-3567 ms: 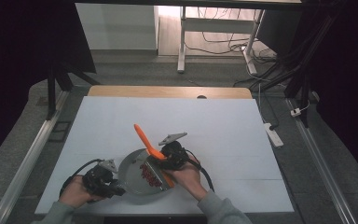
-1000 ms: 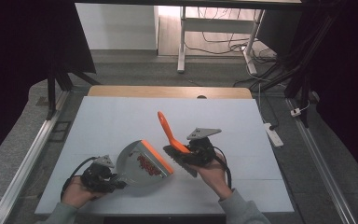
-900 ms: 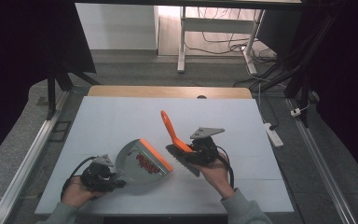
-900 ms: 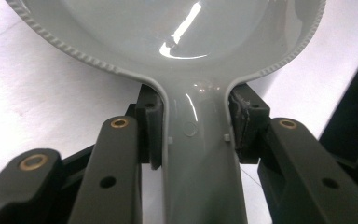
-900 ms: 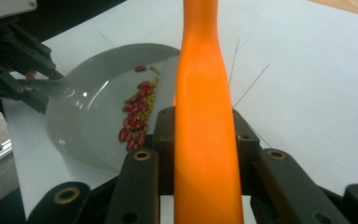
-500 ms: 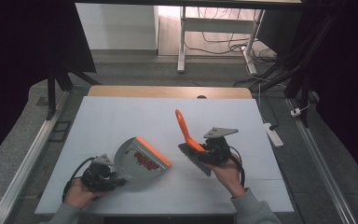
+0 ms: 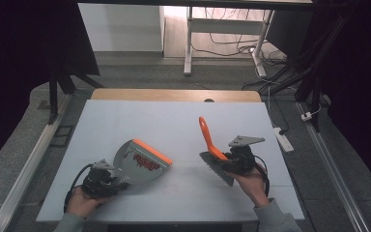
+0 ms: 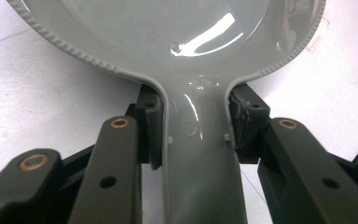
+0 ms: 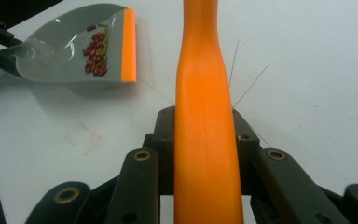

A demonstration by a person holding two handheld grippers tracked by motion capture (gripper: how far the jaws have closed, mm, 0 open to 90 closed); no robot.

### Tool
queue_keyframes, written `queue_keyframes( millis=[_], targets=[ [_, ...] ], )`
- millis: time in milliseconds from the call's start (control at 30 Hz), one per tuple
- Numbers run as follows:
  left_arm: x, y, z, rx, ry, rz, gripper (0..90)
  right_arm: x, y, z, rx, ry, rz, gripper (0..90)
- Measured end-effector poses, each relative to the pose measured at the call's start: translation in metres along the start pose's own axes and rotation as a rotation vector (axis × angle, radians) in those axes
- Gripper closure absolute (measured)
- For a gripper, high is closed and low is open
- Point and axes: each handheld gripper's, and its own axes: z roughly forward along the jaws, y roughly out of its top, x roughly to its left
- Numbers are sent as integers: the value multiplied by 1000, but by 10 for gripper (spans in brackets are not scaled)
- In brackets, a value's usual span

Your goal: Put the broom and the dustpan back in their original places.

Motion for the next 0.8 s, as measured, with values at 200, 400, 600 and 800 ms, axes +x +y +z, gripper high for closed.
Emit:
queue_keyframes(
  millis=[200, 400, 600, 800],
  targets=[
    [-1, -4, -2, -29, 13, -29, 613, -3, -6, -11, -7, 4, 19, 711],
    [-2, -7, -3, -25, 32, -68, 613, -8, -16, -16, 15, -2, 39, 710],
    [0, -11, -5, -48, 58, -117, 613, -12, -24, -21, 18, -9, 61, 710],
    [0, -13, -6, -75, 97, -172, 613, -18, -29, -26, 10, -32, 101, 710]
  ],
)
